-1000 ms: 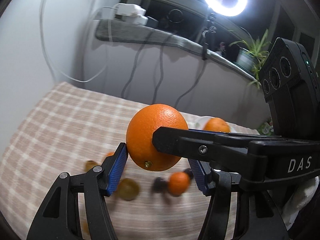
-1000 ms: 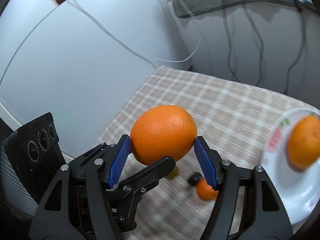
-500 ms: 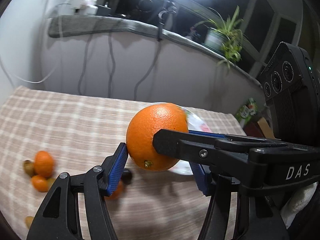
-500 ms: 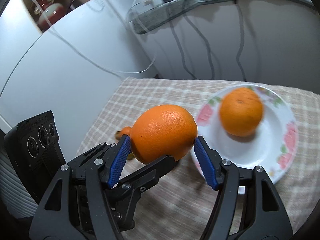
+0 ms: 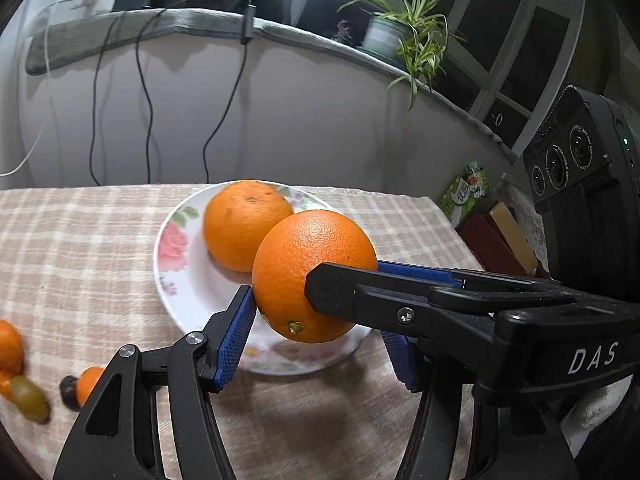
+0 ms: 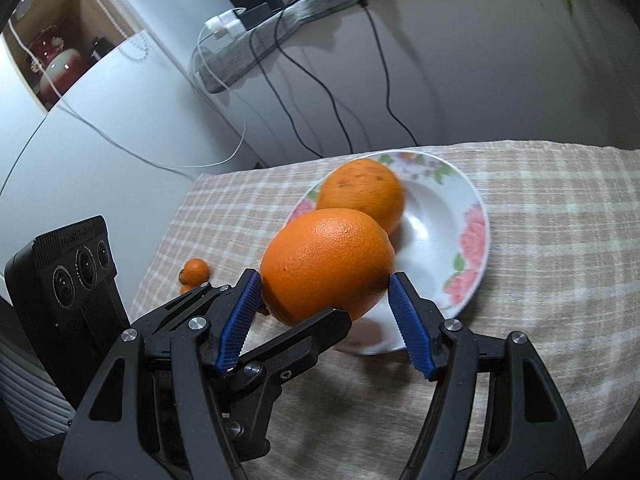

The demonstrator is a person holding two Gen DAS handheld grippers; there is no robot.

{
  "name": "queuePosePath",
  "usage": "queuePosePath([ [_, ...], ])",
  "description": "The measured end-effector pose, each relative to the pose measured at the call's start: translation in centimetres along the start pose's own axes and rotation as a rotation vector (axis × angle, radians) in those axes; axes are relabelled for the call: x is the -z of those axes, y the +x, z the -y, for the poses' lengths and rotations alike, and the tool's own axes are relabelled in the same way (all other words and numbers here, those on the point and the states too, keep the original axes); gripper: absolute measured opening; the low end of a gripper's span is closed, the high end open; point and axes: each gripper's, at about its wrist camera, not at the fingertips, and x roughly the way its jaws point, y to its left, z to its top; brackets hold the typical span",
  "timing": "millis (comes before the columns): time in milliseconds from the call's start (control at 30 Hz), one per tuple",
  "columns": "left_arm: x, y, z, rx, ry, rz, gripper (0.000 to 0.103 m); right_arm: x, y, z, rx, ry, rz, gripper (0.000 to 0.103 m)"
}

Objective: Organize fruits
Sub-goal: 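Carry the smooth orange to the plate and lower it beside the first, then open both grippers to release the orange and withdraw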

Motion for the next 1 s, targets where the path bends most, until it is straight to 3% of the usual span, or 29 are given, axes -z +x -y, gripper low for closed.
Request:
queuePosePath([
  [1000,-0.6,4.3,0.9,0.002,0.037,-0.099,0.061,-0.8,0.6,2.1,0.103,-0.01,0.006,0.07],
])
